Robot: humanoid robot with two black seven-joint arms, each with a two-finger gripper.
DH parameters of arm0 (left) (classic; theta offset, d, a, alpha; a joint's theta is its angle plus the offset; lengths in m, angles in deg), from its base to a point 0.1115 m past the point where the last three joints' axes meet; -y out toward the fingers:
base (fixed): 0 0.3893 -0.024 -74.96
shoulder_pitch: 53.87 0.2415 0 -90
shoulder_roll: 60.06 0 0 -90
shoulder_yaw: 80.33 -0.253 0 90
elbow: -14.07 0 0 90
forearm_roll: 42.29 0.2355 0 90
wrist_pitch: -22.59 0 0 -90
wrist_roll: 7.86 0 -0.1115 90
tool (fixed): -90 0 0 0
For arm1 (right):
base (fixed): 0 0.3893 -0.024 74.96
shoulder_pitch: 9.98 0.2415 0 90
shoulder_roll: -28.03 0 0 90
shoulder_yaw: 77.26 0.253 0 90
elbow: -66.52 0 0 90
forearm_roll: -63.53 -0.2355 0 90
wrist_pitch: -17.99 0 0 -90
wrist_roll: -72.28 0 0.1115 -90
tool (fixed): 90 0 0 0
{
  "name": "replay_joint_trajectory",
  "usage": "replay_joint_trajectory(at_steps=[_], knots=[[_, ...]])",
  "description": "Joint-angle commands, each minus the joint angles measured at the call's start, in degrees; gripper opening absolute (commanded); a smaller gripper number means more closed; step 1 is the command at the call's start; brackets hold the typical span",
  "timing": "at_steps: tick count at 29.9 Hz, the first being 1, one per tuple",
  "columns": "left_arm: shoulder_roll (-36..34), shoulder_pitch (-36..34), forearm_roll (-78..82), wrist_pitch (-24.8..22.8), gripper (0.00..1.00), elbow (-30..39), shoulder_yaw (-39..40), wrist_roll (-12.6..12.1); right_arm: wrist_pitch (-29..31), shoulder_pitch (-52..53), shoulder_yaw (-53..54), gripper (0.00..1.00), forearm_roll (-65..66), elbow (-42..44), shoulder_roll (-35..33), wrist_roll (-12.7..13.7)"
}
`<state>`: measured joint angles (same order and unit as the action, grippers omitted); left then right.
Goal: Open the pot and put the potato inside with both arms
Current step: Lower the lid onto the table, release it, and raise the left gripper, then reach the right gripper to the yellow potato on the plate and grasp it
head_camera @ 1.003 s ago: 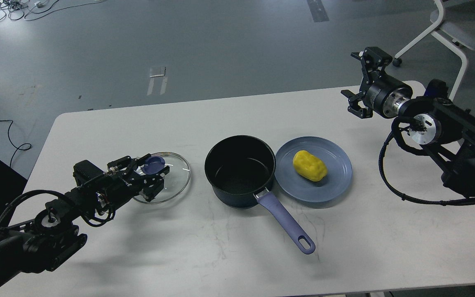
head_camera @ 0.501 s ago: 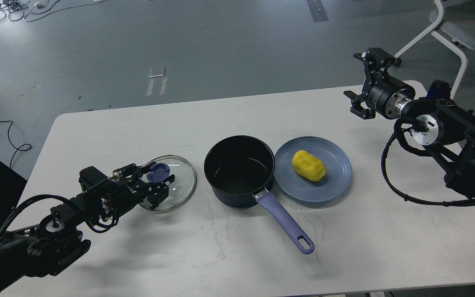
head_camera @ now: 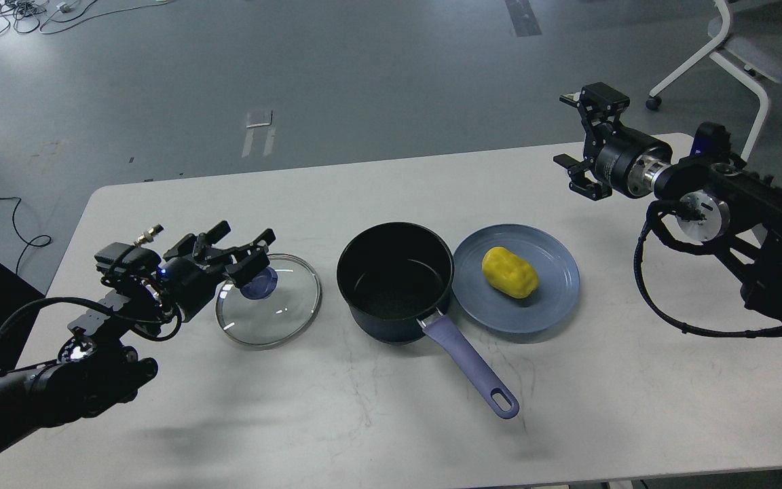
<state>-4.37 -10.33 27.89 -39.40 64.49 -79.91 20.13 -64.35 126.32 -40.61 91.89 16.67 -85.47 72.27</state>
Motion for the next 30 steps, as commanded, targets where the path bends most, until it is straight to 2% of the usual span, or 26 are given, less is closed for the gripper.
replay_joint_trajectory(at_steps=[1, 2, 4, 5, 6, 8, 9, 10, 12, 14, 16, 17, 20, 25, 30], knots=[[-1.6, -5.5, -15.7, -3.8, 0.99, 4.9, 0.8, 0.0, 0.5, 2.5, -7.4, 1.00, 12.5, -4.4, -4.4, -4.8], [-1.6, -7.2, -22.3, -7.7, 0.99, 5.2, 1.6, 0.0, 0.8, 3.3, -9.7, 1.00, 17.3, -6.3, -5.5, -6.8], [-1.6, -9.0, -28.5, -12.1, 0.99, 5.2, 2.7, 0.0, 0.8, 3.9, -12.0, 1.00, 22.3, -8.0, -6.5, -8.5], [-1.5, -10.5, -34.2, -16.9, 0.99, 5.1, 4.0, 0.0, 0.8, 4.3, -14.0, 1.00, 27.7, -8.9, -7.2, -10.2], [-1.5, -11.0, -36.9, -19.4, 0.99, 5.2, 4.8, 0.0, 0.8, 4.6, -14.9, 1.00, 30.5, -8.9, -7.4, -11.1], [-0.9, -11.7, -47.5, -27.3, 0.99, 5.2, 10.4, 0.0, 0.7, 5.1, -18.2, 1.00, 40.9, -8.9, -7.4, -15.0], [-0.9, -11.7, -47.5, -27.3, 0.99, 5.2, 10.4, 0.0, 0.7, 5.1, -18.2, 1.00, 41.0, -8.9, -7.4, -15.0], [-0.8, -11.7, -50.7, -29.8, 0.99, 5.3, 13.2, 0.0, 0.7, 5.3, -19.5, 1.00, 45.1, -8.9, -7.4, -16.8], [-0.8, -11.6, -53.8, -33.0, 0.99, 5.8, 16.6, -2.4, 0.7, 5.3, -21.5, 1.00, 49.5, -8.9, -7.4, -18.5], [-0.7, -11.0, -55.8, -37.6, 0.99, 6.4, 20.0, -8.0, 0.6, 5.3, -24.4, 1.00, 52.2, -8.9, -7.3, -19.1], [-0.6, -10.5, -57.9, -39.5, 0.99, 6.4, 21.0, -10.5, 0.3, 5.3, -25.9, 1.00, 52.5, -8.7, -7.2, -19.1], [-0.5, -10.1, -60.7, -40.8, 0.99, 6.4, 21.5, -13.1, 0.2, 5.2, -27.1, 1.00, 52.6, -8.5, -7.0, -19.1], [-0.2, -9.7, -67.4, -41.4, 0.99, 6.4, 21.8, -18.0, -0.2, 4.7, -29.0, 0.97, 55.5, -7.7, -6.2, -19.1], [-0.2, -9.3, -68.0, -41.5, 0.99, 6.4, 21.8, -18.4, -1.0, 5.1, -32.3, 0.94, 60.4, -7.1, -5.1, -21.1], [-0.1, -9.2, -68.0, -41.5, 0.99, 6.3, 21.8, -18.2, -1.0, 5.0, -32.8, 0.93, 60.4, -5.8, -3.8, -21.1]])
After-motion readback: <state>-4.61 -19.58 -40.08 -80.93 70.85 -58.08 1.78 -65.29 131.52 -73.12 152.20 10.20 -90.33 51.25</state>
